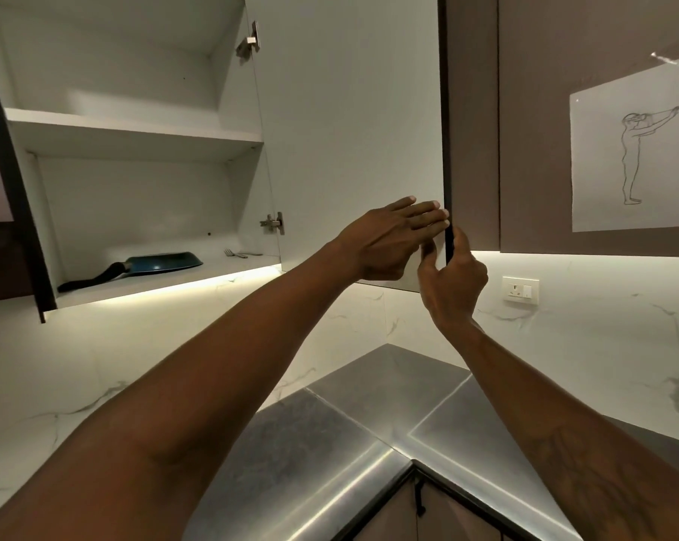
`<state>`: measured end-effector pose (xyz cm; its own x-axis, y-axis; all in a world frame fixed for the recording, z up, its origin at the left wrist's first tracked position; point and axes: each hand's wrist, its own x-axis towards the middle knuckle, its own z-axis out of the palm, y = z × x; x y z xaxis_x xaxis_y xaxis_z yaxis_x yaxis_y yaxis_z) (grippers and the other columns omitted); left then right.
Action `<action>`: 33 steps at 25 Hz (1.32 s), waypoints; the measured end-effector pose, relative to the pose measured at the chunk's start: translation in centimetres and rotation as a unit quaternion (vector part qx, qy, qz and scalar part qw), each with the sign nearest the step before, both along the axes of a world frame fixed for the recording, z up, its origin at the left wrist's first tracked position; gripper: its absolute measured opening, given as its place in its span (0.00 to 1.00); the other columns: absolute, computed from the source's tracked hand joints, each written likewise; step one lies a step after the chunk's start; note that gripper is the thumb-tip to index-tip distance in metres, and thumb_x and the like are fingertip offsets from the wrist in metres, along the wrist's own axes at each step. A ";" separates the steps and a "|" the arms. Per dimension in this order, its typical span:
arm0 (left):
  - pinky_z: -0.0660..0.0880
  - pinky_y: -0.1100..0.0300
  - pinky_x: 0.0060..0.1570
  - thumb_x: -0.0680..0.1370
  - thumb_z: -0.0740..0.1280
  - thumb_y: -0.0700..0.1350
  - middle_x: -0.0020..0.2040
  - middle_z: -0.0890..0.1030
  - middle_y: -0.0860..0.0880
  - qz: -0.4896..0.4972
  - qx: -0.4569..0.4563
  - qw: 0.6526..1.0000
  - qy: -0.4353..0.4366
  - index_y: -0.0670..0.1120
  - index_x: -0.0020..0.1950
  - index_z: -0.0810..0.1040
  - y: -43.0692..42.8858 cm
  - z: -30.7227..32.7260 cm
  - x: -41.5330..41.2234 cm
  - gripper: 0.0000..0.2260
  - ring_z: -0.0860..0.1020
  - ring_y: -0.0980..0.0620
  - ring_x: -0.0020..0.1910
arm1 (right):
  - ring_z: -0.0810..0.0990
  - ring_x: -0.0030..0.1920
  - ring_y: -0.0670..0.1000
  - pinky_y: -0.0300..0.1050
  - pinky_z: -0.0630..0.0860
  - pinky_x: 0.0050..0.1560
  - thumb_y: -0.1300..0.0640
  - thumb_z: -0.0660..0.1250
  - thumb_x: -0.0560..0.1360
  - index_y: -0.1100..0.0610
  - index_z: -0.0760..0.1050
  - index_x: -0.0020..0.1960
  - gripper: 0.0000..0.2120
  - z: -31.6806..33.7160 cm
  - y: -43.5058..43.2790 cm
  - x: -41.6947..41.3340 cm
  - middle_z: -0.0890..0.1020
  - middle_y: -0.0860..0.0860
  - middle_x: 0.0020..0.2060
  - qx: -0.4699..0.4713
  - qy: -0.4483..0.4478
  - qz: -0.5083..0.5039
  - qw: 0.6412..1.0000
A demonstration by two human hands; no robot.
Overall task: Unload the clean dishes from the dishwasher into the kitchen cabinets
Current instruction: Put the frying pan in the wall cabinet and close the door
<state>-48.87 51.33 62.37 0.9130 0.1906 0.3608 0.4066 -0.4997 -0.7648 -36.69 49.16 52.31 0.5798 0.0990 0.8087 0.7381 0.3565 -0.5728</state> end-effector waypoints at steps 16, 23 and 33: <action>0.49 0.47 0.78 0.84 0.53 0.53 0.74 0.70 0.42 -0.025 0.075 0.996 -0.032 0.43 0.75 0.69 -7.0 -0.2 -21.0 0.23 0.62 0.45 0.77 | 0.77 0.34 0.38 0.26 0.70 0.37 0.60 0.63 0.82 0.64 0.76 0.67 0.16 -1.5 -6.2 -21.4 0.80 0.45 0.40 0.042 -0.088 0.134 0.986; 0.49 0.47 0.79 0.84 0.53 0.53 0.75 0.69 0.42 0.065 0.069 0.995 -0.037 0.42 0.74 0.69 -7.4 -0.4 -32.4 0.23 0.60 0.45 0.78 | 0.75 0.29 0.41 0.28 0.68 0.33 0.57 0.63 0.83 0.61 0.77 0.67 0.16 -2.7 -5.1 -31.3 0.78 0.45 0.34 0.017 -0.136 0.240 0.961; 0.39 0.51 0.76 0.83 0.49 0.57 0.78 0.61 0.41 0.232 0.077 0.969 -0.022 0.40 0.79 0.59 -5.2 -1.2 -40.6 0.29 0.56 0.46 0.79 | 0.78 0.37 0.34 0.28 0.77 0.47 0.59 0.64 0.82 0.58 0.68 0.75 0.22 -3.5 0.5 -40.6 0.85 0.54 0.53 0.002 -0.153 0.330 0.931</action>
<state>-89.44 46.09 61.21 0.7257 0.5170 0.4540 0.5934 -0.1363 -0.7933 -77.33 49.63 48.82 0.1366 0.3488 0.9272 0.4849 0.7927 -0.3696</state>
